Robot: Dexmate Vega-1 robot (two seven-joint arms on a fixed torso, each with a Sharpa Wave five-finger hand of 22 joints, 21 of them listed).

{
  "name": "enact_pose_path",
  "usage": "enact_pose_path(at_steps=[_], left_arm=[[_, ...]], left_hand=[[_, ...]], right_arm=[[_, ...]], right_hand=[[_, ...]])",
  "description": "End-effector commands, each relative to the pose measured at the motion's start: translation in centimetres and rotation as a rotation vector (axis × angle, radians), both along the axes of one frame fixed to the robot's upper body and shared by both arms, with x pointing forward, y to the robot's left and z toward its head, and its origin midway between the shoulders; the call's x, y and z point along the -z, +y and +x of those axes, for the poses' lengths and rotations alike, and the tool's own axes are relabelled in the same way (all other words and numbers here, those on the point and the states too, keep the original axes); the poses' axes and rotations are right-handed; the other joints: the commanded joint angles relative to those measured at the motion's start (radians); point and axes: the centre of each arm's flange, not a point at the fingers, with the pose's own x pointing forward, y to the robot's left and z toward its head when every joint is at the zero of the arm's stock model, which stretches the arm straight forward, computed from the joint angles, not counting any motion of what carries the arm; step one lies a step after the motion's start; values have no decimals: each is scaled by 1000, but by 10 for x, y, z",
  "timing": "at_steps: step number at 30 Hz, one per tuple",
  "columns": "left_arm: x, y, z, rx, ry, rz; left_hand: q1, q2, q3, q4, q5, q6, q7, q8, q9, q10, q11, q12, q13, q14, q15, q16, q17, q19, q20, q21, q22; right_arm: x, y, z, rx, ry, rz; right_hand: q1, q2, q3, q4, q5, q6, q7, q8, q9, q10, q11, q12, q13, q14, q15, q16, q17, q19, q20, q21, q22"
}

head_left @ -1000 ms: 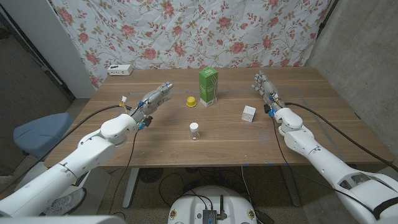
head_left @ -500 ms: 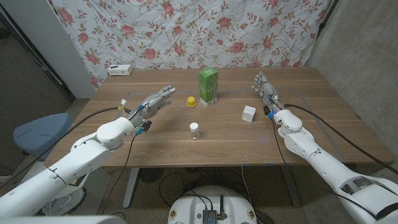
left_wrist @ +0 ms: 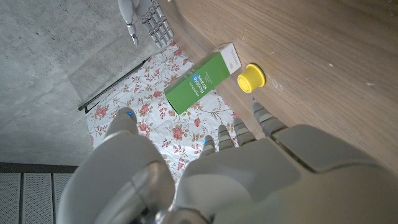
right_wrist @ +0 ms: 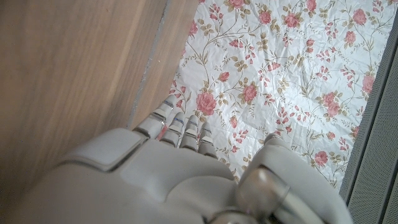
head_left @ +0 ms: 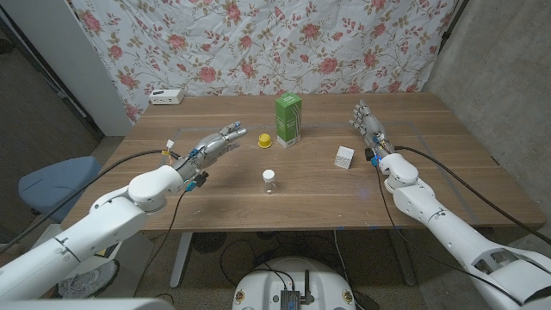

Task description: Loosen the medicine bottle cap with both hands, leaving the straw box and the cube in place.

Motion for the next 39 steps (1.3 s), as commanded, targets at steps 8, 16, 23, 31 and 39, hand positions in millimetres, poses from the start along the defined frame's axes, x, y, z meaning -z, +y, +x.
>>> enact_pose_path(at_steps=[8, 16, 23, 31, 39], left_arm=[[5, 3, -12, 9, -48, 88], [8, -3, -9, 6, -83, 109], [13, -8, -6, 8, -127, 118], [27, -19, -7, -34, -215, 137], [43, -27, -11, -45, -234, 122]], left_hand=[[107, -4, -9, -53, 51, 16, -54, 14, 5, 51, -19, 15, 2, 33, -41, 5, 3, -2, 20, 7, 2], [166, -2, -14, -70, 74, 16, -52, 11, 5, 85, -19, 21, 2, 53, -48, 7, 2, -10, 19, 5, 2], [207, 1, -18, -76, 89, 8, -50, 8, 5, 109, -24, 23, 2, 73, -61, 9, 2, -31, 12, 1, 2], [244, 5, -22, -76, 98, 7, -54, 9, 5, 141, -29, 28, 1, 103, -75, 13, 2, -29, 3, 5, 2], [273, 5, -44, -65, 104, 45, -54, 15, 5, 205, -41, 35, 1, 157, -97, 16, 1, -10, -39, 11, 1]], right_arm=[[6, 3, -2, 42, 0, 36], [11, 4, -5, 65, -1, 47], [10, 2, -9, 85, -1, 48], [6, 1, -13, 103, -7, 43], [8, 3, -15, 113, -3, 43]], right_hand=[[-4, 1, 1, -3, 7, 3, 5, 5, 4, -4, 0, 0, 2, 8, -10, 9, 1, -3, -55, -4, 4], [-4, 2, 2, -4, 8, 9, 7, 8, 4, -3, -1, 1, 2, 10, -11, 9, 0, -3, -57, -3, 4], [-4, 3, 2, -5, 8, 15, 8, 11, 4, 1, 0, 3, 2, 12, -10, 9, 0, -1, -58, -1, 4], [-4, 4, 2, -6, 9, 17, 9, 12, 4, 2, 1, 3, 2, 13, -10, 8, -1, 0, -58, 0, 4], [-4, 5, 2, -6, 9, 19, 8, 13, 3, 5, 0, 4, 2, 14, -11, 8, -1, 1, -57, 1, 4]])
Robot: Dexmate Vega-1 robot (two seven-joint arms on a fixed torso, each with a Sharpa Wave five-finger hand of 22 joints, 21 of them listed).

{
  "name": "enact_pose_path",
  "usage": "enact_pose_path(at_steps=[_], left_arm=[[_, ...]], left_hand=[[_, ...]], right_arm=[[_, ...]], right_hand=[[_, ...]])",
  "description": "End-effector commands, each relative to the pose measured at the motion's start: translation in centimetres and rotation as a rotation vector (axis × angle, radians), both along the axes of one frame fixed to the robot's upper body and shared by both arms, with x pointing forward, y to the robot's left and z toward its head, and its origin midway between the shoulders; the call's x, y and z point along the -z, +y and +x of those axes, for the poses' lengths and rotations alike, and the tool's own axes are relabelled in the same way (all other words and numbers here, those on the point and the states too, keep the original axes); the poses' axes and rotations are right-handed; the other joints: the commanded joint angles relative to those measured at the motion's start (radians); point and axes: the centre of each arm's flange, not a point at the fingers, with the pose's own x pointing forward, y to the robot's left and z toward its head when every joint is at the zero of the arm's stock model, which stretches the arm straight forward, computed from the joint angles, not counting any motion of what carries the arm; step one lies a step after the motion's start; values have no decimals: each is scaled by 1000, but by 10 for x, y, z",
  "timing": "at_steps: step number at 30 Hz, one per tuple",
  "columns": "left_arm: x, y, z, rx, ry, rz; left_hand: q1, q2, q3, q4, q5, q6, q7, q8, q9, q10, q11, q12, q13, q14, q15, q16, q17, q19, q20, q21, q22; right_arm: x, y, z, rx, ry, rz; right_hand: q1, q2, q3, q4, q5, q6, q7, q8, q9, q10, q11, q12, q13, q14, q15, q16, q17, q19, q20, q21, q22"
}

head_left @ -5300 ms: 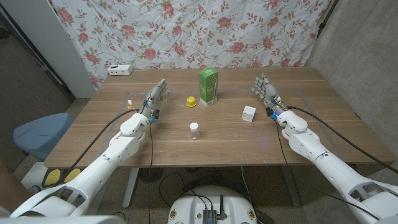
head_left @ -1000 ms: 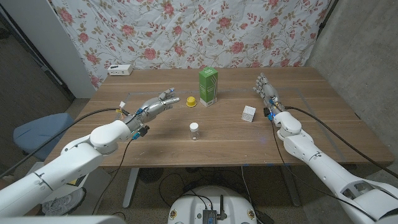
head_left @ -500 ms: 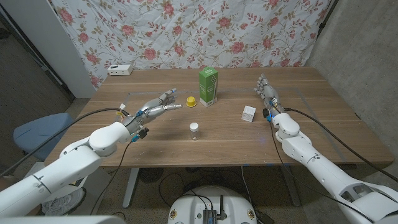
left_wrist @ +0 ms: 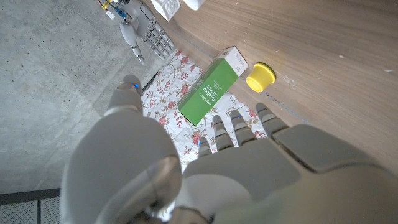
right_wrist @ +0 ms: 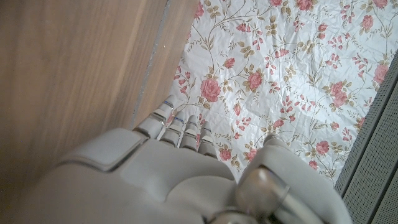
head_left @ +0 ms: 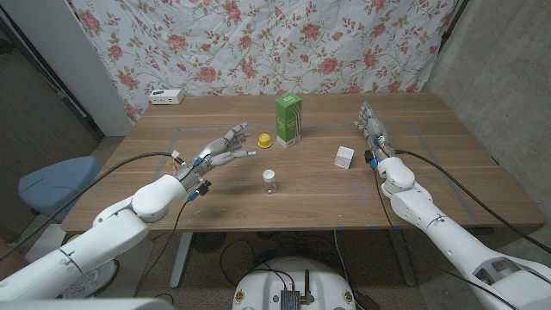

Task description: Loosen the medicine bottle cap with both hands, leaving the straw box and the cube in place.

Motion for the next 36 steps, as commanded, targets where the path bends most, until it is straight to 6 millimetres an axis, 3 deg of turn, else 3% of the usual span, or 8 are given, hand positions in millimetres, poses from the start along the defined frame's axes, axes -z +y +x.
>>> enact_pose_path(at_steps=[1, 11, 21, 24, 36], left_arm=[[22, -13, -6, -23, -62, 2], [34, -17, -10, -24, -65, -3], [53, -23, -12, -44, -65, -17], [60, -24, -10, -57, -67, -38], [69, -27, -9, -85, -86, -38]], left_hand=[[19, 2, -12, 1, 4, 14, -5, 5, 5, 27, -6, 10, 1, 26, -96, 9, 3, 3, -15, 7, 1], [18, -3, -32, 10, 4, 31, -6, 4, 5, 51, -11, 8, 0, 48, -107, 6, 3, 5, -34, 5, 1], [15, -3, -53, 18, 3, 34, -7, 0, 5, 60, -20, -1, 0, 57, -116, 0, 2, -49, -67, -10, 1], [15, 0, -61, 22, 1, 41, -7, 0, 5, 76, -8, 1, -1, 72, -120, 2, 2, -47, -72, -5, 0], [21, 9, -85, 28, -8, 67, 0, 2, 5, 143, -21, 4, -2, 148, -142, 10, 1, -37, -102, 1, 0]], right_arm=[[1, 1, -5, 20, 2, -1], [2, 4, -5, 26, 8, -6], [3, 5, -7, 28, 1, -5], [5, 6, -7, 27, 2, -4], [9, 5, -8, 24, -3, 1]], right_hand=[[0, 1, 2, -6, 10, 9, -1, 8, 3, 9, -4, 4, 1, 4, 0, 8, 0, 4, -53, 1, 3], [0, 2, 2, -7, 10, 11, -2, 9, 3, 9, -2, 4, 1, 5, 0, 7, 0, 5, -53, 1, 3], [-1, 2, 2, -8, 11, 13, -5, 9, 3, 10, -2, 4, 1, 5, 2, 7, 0, 6, -50, 2, 3], [-1, 3, 2, -8, 11, 14, -6, 10, 3, 10, -2, 4, 1, 6, -1, 7, 0, 5, -50, 2, 3], [-1, 5, 2, -9, 12, 16, -7, 10, 3, 11, -6, 4, 1, 6, -1, 6, 0, 6, -50, 2, 3]])
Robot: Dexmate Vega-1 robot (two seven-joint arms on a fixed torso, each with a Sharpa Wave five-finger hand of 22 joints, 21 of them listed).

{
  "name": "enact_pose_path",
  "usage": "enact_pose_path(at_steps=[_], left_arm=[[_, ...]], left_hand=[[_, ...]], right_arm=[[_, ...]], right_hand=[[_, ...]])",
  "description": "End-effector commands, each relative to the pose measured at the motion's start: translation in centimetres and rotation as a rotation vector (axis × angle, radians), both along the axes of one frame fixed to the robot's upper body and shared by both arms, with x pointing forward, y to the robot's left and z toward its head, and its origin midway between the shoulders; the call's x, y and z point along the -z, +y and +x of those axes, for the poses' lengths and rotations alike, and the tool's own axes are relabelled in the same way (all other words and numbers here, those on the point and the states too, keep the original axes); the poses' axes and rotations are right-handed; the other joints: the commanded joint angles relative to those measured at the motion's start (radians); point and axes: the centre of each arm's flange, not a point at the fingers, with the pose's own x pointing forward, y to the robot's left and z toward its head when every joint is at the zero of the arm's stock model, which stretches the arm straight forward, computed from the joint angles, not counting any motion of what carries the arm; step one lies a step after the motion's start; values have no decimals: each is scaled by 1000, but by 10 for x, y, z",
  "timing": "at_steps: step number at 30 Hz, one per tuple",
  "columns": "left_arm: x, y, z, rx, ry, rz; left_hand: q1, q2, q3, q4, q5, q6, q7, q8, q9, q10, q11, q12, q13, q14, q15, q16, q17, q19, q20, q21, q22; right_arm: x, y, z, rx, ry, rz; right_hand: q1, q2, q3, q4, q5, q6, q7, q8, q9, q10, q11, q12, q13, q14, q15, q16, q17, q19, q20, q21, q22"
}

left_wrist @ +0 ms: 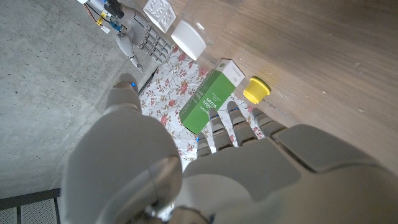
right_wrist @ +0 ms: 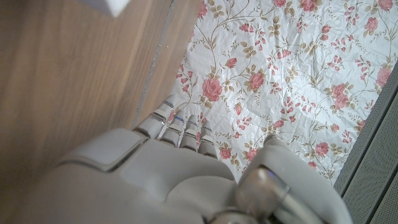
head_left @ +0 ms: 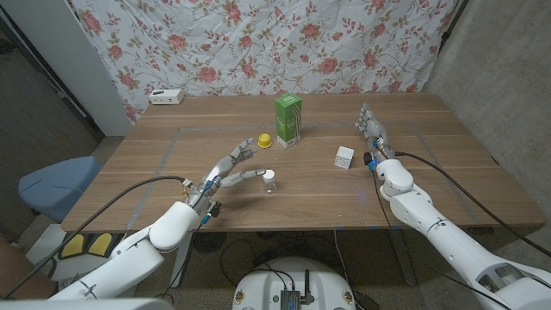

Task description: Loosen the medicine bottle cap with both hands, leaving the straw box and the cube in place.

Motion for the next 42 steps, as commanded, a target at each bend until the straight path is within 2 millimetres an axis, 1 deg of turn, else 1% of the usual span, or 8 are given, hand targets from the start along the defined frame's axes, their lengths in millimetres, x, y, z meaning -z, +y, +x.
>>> enact_pose_path(at_steps=[1, 5, 12, 19, 21, 26, 29, 42], left_arm=[[12, -4, 1, -32, -15, -8], [14, -5, 3, -29, -18, 5], [19, -6, 4, -33, -8, 17], [23, -9, 8, -29, -9, 14], [23, -9, 9, -30, -12, 17], [23, -10, 11, -18, -5, 20], [24, -10, 13, -13, -1, 21], [32, -14, 18, 3, 35, 37]], left_hand=[[6, 6, -11, 0, -2, 15, 1, 3, 5, 23, -8, 3, 1, 27, -141, 10, 1, 1, -19, 5, 2], [12, 8, -17, 0, -4, 18, 13, 1, 5, 36, -13, 0, 1, 48, -141, 10, 1, 7, -32, 6, 1], [33, 7, -28, -6, -5, -37, 73, -14, 5, 41, 3, -11, 1, 65, -122, 4, 0, 20, -40, 8, 0], [52, 8, -34, -10, -6, -44, 92, -10, 5, 60, 11, -12, 1, 95, -115, 7, 0, 36, -55, 10, 0], [61, 10, -36, -12, -7, -42, 101, -6, 5, 68, 16, -13, 1, 109, -112, 8, 0, 46, -66, 12, 0], [90, 23, -31, -18, -11, -31, 104, -1, 4, 95, 10, -10, 2, 131, -120, 7, 0, 61, -94, 12, -1], [116, 34, -23, -24, -16, -31, 111, 0, 4, 106, 9, -11, 2, 143, -121, 6, 0, 68, -102, 11, -1], [151, 42, -16, -30, -27, -39, 107, -3, 4, 109, 18, -19, 2, 147, -109, -1, 0, 69, -106, 7, -1]], right_arm=[[4, -1, -1, -2, -8, 6], [4, 0, -3, -2, -11, 11], [3, -1, -5, 0, -15, 15], [3, -2, -7, 4, -23, 21], [3, -2, -6, 4, -24, 24], [5, -2, -6, 4, -28, 29], [7, -2, -7, 6, -30, 34], [12, -3, -10, 9, -38, 45]], right_hand=[[-1, 6, 5, -6, 4, 9, 0, 10, 3, 7, -1, 4, 1, 6, -1, 6, 0, 5, -50, 2, 3], [-1, 6, 5, -6, 5, 10, -1, 10, 3, 7, 0, 5, 1, 5, -1, 5, 0, 5, -50, 2, 3], [-2, 8, 6, -6, 5, 11, -2, 10, 3, 9, -2, 5, 1, 5, 0, 5, 0, 5, -51, 2, 3], [-2, 9, 6, -6, 6, 14, -4, 11, 3, 9, -4, 5, 1, 6, 0, 5, 0, 5, -51, 2, 3], [-3, 10, 6, -6, 6, 14, -4, 11, 3, 10, -2, 5, 1, 6, 0, 5, 0, 5, -51, 2, 3], [-3, 10, 6, -6, 6, 16, -5, 11, 3, 11, -5, 5, 1, 6, 1, 5, 0, 5, -51, 2, 3], [-4, 10, 6, -6, 7, 16, -5, 11, 3, 11, -3, 5, 1, 5, 1, 5, 0, 5, -50, 2, 3], [-6, 11, 5, -6, 7, 17, -9, 11, 3, 12, -7, 5, 1, 6, 1, 5, 1, 6, -48, 2, 3]])
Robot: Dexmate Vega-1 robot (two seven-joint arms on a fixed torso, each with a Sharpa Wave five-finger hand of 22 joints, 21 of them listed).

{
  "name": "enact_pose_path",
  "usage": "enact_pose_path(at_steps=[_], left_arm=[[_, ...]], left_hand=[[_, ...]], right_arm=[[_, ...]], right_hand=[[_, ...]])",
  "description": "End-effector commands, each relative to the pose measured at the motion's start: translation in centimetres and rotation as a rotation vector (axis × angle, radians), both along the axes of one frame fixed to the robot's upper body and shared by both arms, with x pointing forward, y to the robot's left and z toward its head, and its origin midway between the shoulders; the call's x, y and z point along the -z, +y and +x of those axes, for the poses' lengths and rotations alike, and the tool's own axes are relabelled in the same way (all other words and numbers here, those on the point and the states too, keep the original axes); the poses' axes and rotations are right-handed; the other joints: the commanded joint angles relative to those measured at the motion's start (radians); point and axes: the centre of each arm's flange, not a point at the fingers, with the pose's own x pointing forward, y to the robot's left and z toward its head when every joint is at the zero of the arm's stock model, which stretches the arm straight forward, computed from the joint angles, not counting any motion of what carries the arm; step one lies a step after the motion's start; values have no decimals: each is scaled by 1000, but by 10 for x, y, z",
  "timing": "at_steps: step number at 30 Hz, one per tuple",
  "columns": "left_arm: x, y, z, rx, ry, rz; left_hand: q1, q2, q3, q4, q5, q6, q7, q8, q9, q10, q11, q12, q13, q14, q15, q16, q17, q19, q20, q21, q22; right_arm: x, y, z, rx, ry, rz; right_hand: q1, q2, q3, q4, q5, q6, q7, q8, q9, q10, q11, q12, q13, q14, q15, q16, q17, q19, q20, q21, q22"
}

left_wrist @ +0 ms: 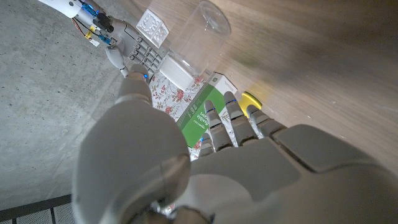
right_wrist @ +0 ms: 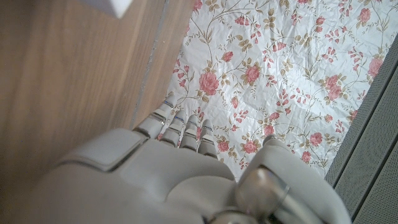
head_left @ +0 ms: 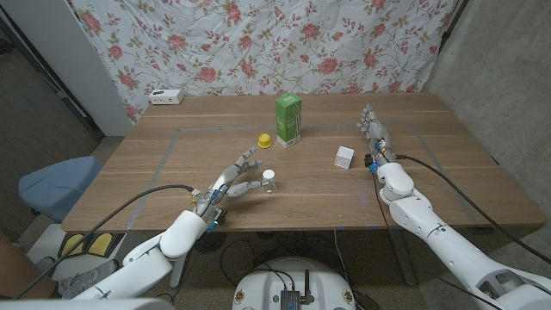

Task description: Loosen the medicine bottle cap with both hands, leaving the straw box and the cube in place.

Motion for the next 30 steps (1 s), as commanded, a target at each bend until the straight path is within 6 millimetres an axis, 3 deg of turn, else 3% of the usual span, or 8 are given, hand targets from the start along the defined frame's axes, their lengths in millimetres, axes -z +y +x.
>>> enact_pose_path(at_steps=[1, 9, 17, 21, 30], left_arm=[[7, -5, 6, 23, 37, 15], [11, -7, 9, 26, 50, 23], [13, -8, 8, 37, 46, 37], [14, -8, 7, 30, 49, 46], [15, -8, 6, 28, 41, 70]], left_hand=[[18, 2, 0, -5, -3, -7, 1, 4, 4, 6, 9, -4, 2, 15, -104, -4, 0, 6, -76, -1, 4], [22, 0, -2, -3, -8, -5, 5, 5, 4, 11, 11, -5, 2, 21, -105, -4, 0, 9, -79, -1, 4], [29, 0, -4, -1, -14, 2, 10, 7, 4, 24, 17, -4, 1, 31, -103, -3, -1, 11, -60, -2, 4], [37, 3, -5, 1, -21, 6, 14, 8, 4, 37, 2, -4, 1, 41, -104, -3, -1, 14, -60, -2, 4], [54, 8, -2, 1, -31, 20, 21, 11, 4, 58, -2, -3, 1, 63, -117, -1, -1, 24, -61, 0, 5]], right_arm=[[5, -1, -2, 3, -9, 11], [8, -1, -3, 3, -11, 15], [9, 1, -4, 1, -17, 16], [9, 1, -4, -1, -23, 17], [14, 0, -9, 6, -32, 28]], right_hand=[[1, 4, 5, -6, 7, 8, 0, 3, 3, 9, -2, 5, 1, 6, 2, 5, 1, 5, -48, 2, 1], [0, 4, 4, -6, 8, 9, -2, 3, 3, 8, -4, 5, 1, 5, 2, 4, 1, 5, -47, 2, 1], [-2, 4, 3, -6, 8, 11, -3, 3, 3, 8, -3, 5, 2, 1, 0, 2, 1, 4, -47, 2, 1], [-2, 4, 3, -6, 9, 12, -4, 3, 3, 8, -2, 5, 2, 0, 1, 2, 1, 4, -47, 2, 1], [-3, 3, 3, -6, 9, 15, -6, 4, 3, 11, -2, 6, 2, 0, 0, 2, 1, 4, -47, 2, 1]])
